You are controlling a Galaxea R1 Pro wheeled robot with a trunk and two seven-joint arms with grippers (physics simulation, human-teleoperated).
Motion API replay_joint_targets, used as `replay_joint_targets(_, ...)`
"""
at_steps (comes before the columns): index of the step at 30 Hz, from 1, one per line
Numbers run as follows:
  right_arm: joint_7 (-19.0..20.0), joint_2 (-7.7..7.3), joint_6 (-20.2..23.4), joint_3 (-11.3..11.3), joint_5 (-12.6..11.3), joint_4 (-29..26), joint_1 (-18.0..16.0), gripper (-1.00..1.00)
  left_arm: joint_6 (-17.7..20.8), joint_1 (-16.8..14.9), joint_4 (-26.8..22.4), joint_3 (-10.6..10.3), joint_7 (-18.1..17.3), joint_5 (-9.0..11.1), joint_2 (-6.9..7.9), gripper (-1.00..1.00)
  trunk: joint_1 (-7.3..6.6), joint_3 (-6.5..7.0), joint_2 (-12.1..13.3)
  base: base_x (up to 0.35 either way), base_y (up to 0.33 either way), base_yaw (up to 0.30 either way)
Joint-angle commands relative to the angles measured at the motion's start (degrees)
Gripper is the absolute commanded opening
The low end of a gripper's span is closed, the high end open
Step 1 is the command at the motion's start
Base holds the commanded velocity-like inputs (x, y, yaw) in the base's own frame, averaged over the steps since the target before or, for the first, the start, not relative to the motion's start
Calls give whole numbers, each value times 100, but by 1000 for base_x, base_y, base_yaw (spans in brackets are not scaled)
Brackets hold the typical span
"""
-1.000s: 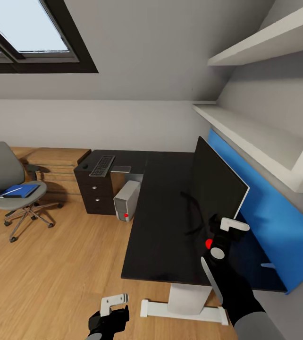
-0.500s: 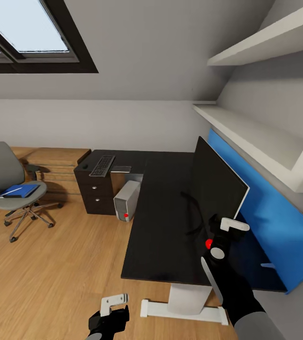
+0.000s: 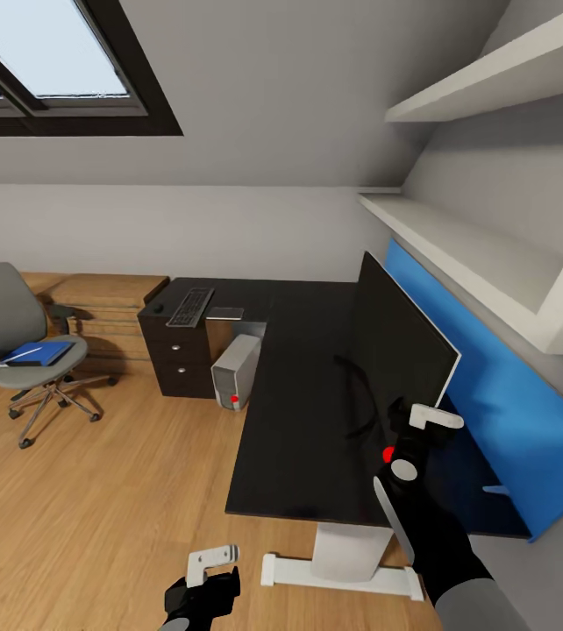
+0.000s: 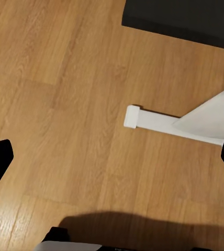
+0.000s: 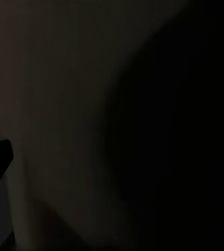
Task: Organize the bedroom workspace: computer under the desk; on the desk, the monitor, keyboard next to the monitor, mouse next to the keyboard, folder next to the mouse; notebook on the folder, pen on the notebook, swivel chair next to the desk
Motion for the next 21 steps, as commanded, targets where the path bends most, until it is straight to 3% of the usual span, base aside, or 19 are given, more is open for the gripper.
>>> replay_joint_targets(1, -27, 0, 7, 7, 18, 2, -5, 100, 13, -2, -11, -5, 41, 49, 1, 100, 3, -10, -11, -6, 0, 0)
replay_joint_targets(14, -25, 0, 7, 7, 18, 2, -5, 100, 13, -2, -11, -5, 42, 49, 3, 100, 3, -10, -11, -14, 0, 0)
replay_joint_targets(21, -18, 11, -1, 14, 25, 120, -5, 100, 13, -2, -11, -2, 44, 52, 0, 100, 3, -10, -11, -312, 0, 0)
